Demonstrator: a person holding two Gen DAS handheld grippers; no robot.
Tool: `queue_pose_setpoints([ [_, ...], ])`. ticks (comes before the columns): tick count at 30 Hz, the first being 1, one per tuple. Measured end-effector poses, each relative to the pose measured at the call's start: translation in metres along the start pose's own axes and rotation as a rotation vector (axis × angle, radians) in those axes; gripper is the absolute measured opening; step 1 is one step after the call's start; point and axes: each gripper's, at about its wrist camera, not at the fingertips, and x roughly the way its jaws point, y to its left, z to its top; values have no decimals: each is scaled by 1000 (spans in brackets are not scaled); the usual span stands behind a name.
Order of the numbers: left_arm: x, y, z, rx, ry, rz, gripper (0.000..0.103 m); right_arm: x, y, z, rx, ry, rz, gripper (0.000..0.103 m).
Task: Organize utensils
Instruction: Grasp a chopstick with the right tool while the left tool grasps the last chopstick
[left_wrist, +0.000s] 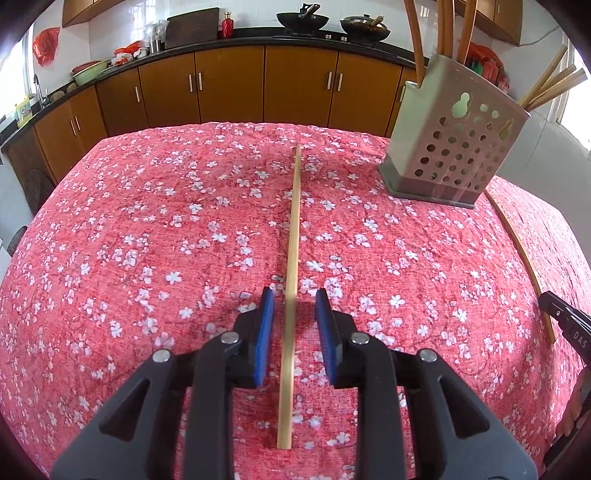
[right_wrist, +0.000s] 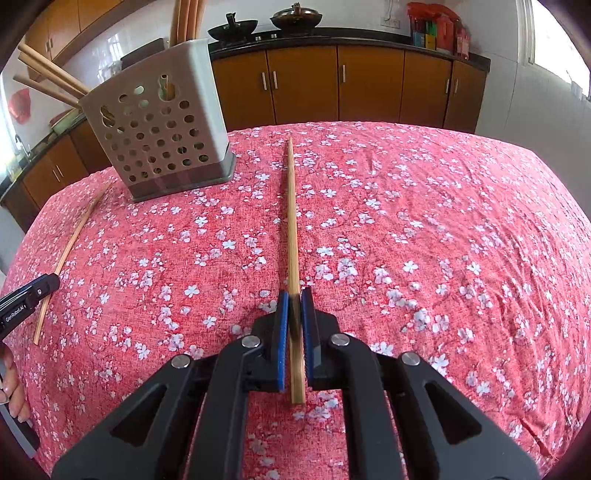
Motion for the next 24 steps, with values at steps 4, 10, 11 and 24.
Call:
queue_pose_setpoints([
  [4, 2, -2, 0, 5, 1, -1, 27, 1, 0, 0, 1, 0, 1, 8],
  [10, 3, 0, 0, 2, 1, -7, 27, -1, 2, 0, 3, 0, 2, 9],
  [11, 3, 0, 0, 2, 1, -8, 27, -1, 2, 0, 3, 0, 2, 8],
  [24, 1, -8, -3, 98, 11, 14, 26, -2, 2, 0, 10, -1, 7, 9],
])
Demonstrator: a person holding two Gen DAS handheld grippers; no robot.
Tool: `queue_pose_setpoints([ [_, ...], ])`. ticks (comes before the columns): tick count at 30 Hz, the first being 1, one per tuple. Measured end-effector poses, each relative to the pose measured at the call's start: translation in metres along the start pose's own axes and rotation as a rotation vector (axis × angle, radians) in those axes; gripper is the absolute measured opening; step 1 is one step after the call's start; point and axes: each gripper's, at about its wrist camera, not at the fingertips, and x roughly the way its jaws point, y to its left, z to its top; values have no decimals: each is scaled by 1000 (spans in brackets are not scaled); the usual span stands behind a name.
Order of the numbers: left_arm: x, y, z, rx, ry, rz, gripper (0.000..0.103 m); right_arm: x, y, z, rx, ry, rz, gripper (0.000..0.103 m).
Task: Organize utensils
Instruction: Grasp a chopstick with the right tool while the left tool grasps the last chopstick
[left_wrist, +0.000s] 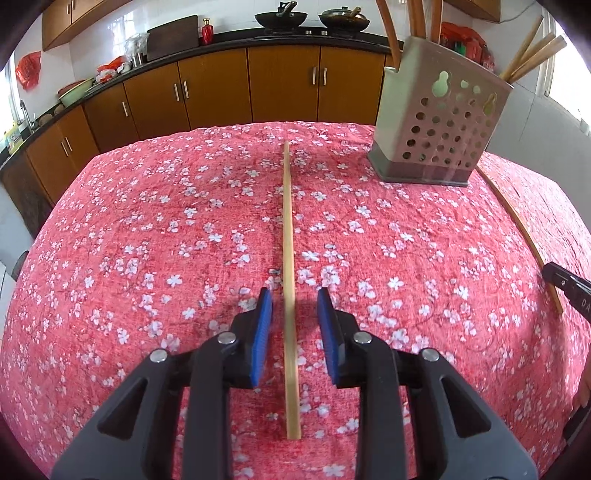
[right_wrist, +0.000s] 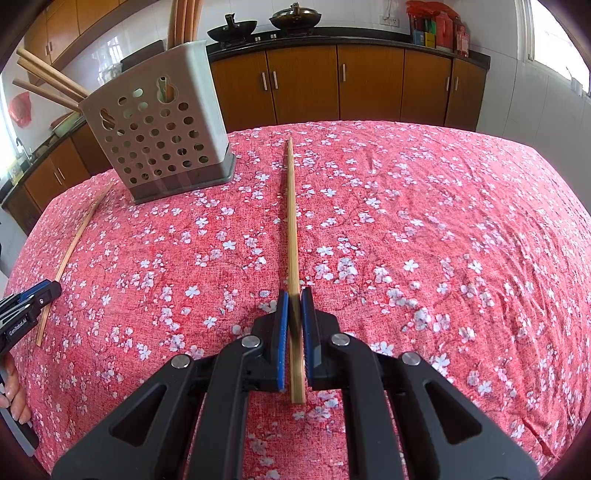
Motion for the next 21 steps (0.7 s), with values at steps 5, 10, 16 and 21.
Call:
queue_pose_setpoints([
  [5, -3, 1, -2, 4, 1, -7, 25, 0, 0, 0, 2, 0, 1, 9],
  [10, -8, 9, -6, -1, 0, -22, 21, -1, 1, 1, -2, 1, -4, 9],
  [16, -11, 10, -8, 14, 1, 0, 20, -5, -1, -3, 7, 2, 3, 8],
  [21, -12, 6, -9, 13, 2, 12, 19, -6, -1, -4, 8, 2, 2, 8],
])
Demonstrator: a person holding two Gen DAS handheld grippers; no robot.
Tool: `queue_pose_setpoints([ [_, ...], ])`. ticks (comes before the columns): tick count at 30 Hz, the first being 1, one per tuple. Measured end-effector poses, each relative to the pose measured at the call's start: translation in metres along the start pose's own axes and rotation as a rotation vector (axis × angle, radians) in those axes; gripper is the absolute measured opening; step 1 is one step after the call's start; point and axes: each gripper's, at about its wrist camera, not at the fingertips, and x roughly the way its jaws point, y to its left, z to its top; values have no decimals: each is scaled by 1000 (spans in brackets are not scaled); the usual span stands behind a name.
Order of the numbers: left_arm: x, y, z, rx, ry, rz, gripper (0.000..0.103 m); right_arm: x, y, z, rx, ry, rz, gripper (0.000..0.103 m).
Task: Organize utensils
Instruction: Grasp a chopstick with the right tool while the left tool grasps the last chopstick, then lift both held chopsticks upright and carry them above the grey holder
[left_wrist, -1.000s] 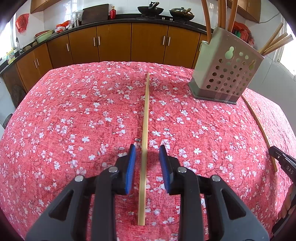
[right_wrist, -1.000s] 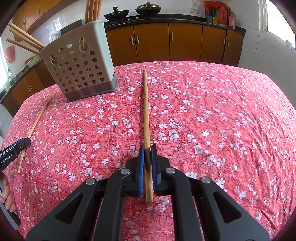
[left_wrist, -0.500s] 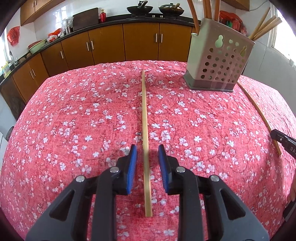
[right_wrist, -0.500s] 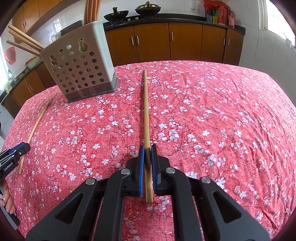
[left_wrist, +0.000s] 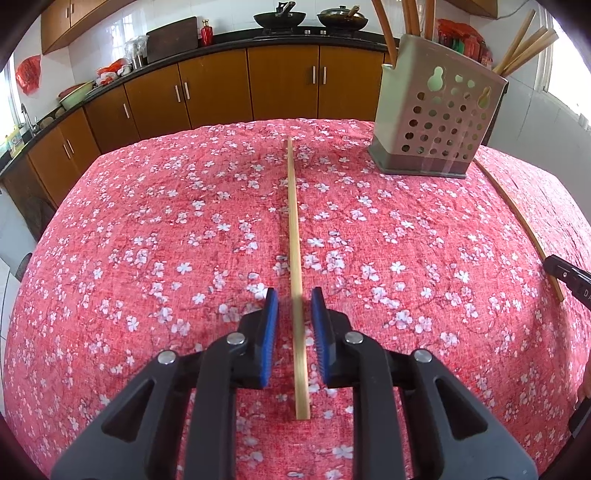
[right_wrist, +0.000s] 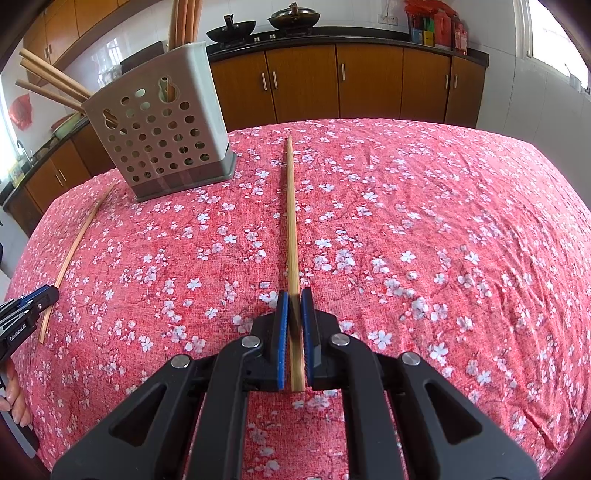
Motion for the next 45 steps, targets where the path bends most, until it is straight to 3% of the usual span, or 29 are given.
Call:
queue_pose_setpoints([
  [8, -3, -6, -3, 12, 1, 15, 9, -3, 0, -2, -1, 0, -2, 8],
  [19, -21, 1, -8, 10, -23, 8, 8, -24, -9, -8, 22, -50, 17, 8],
  [36, -113, 6, 24, -36, -275, -69, 8, -96, -14, 30, 38, -277, 42, 8],
  [45, -146, 0, 43, -48, -370, -104, 8, -123, -7, 42, 41, -367, 80, 7],
])
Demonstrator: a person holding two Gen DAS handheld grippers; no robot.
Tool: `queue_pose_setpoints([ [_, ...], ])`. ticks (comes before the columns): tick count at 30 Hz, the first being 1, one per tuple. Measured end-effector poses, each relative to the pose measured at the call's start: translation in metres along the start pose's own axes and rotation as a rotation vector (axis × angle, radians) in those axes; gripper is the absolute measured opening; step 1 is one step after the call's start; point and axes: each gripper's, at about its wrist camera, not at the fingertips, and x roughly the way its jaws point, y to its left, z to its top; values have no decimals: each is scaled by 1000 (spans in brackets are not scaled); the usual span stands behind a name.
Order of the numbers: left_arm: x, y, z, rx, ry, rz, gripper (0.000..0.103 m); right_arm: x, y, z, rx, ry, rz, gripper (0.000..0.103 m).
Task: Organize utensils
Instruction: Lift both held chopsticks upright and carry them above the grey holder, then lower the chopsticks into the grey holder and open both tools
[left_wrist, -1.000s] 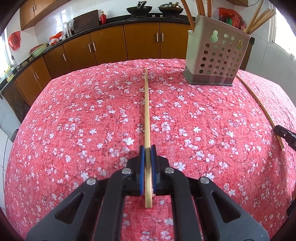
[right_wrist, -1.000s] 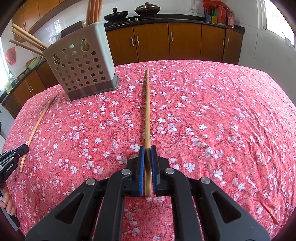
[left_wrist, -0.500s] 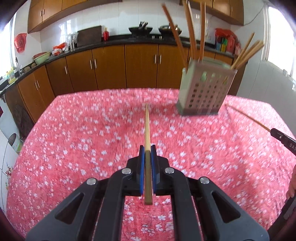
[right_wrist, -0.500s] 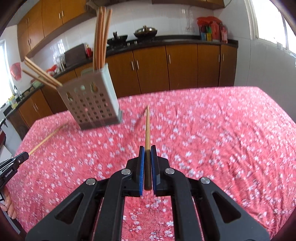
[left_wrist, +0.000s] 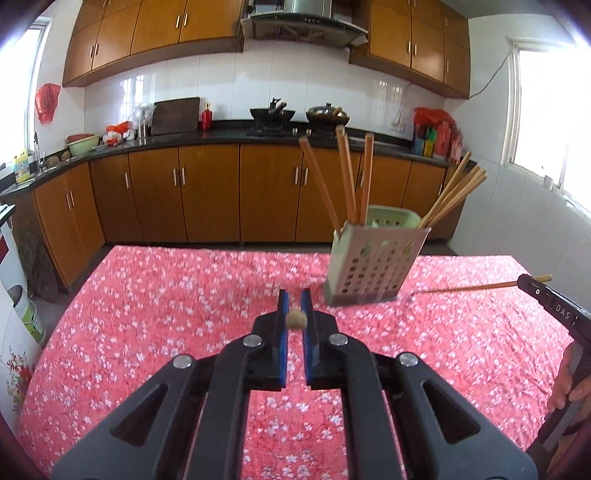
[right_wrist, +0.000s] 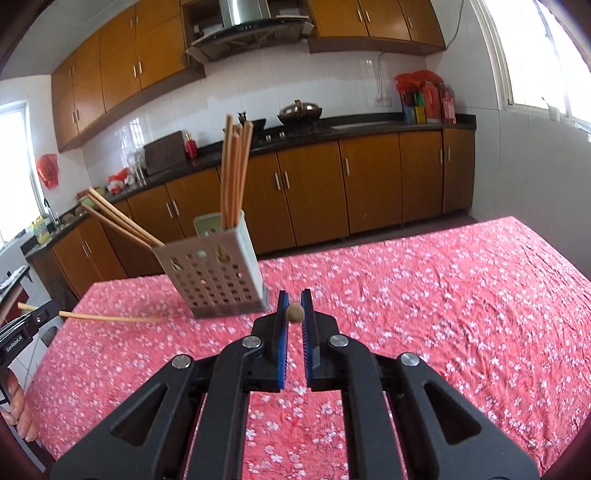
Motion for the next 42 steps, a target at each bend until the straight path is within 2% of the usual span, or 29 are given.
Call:
queue_pose_setpoints([
  [22, -17, -17, 44, 8, -102, -55, 8, -27, 29, 47, -38, -122, 103, 8],
  [27, -20, -38, 70, 10, -158, -85, 8, -32, 40, 71, -44, -177, 141, 8],
  [32, -24, -56, 112, -4, -246, -108, 8, -37, 54, 105, -41, -281, 177, 8],
  [39, -20, -72, 172, -43, -400, -78, 8, -30, 67, 139, -50, -426, 160, 8],
  [42, -7, -73, 183, -60, -419, -66, 8, -17, 66, 144, -41, -451, 153, 8],
])
